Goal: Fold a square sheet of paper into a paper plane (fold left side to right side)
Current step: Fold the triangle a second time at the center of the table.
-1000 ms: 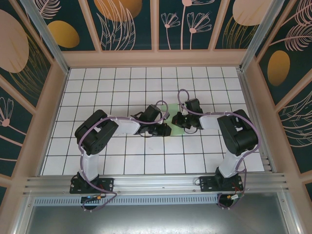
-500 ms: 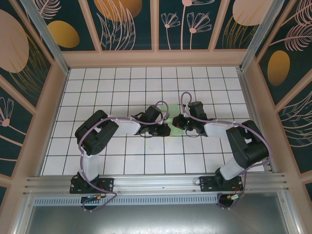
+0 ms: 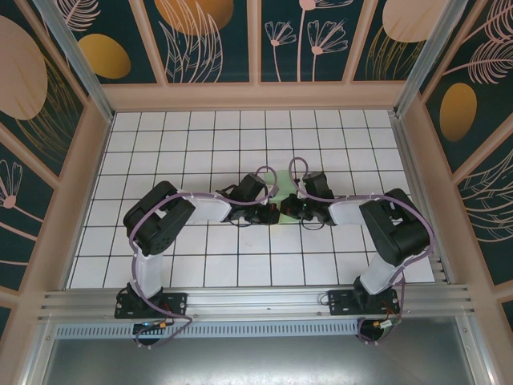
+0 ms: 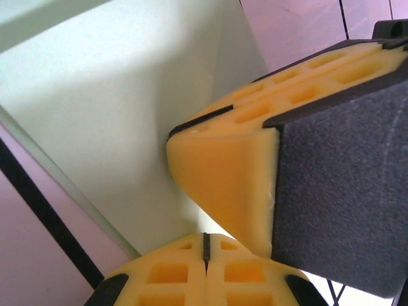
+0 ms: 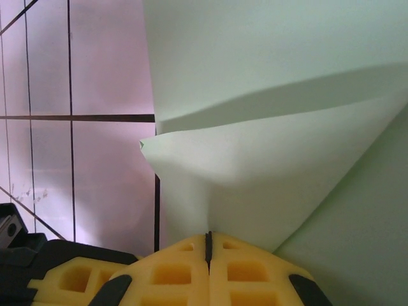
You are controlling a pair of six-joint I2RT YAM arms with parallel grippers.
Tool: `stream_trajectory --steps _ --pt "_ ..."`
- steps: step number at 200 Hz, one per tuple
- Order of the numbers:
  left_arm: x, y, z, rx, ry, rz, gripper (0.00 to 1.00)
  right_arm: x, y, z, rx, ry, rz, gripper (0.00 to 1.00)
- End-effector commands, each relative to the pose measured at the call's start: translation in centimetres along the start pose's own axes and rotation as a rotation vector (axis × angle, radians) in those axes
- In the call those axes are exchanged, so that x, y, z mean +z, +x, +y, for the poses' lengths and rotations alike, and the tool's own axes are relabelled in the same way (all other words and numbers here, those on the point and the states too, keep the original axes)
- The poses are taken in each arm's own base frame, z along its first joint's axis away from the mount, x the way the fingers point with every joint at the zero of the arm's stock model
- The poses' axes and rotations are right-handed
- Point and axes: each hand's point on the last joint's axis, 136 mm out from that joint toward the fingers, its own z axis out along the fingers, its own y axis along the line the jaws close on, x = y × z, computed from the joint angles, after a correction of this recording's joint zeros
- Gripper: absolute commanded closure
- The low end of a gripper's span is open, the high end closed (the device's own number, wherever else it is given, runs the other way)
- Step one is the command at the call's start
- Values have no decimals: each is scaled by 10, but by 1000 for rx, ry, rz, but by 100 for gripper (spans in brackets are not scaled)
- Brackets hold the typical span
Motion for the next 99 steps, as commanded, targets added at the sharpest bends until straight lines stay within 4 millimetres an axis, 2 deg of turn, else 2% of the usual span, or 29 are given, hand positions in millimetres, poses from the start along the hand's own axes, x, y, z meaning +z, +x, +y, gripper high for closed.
stream_trajectory --steps 1,44,99 --pt "11 36 35 -51 -132 101 99 5 -5 -10 -37 63 -9 100" --pt "11 38 38 -57 -143 107 99 3 -11 -27 -45 127 -14 100" --pt "11 40 40 -58 -147 109 100 -2 -33 -32 -48 138 -43 100"
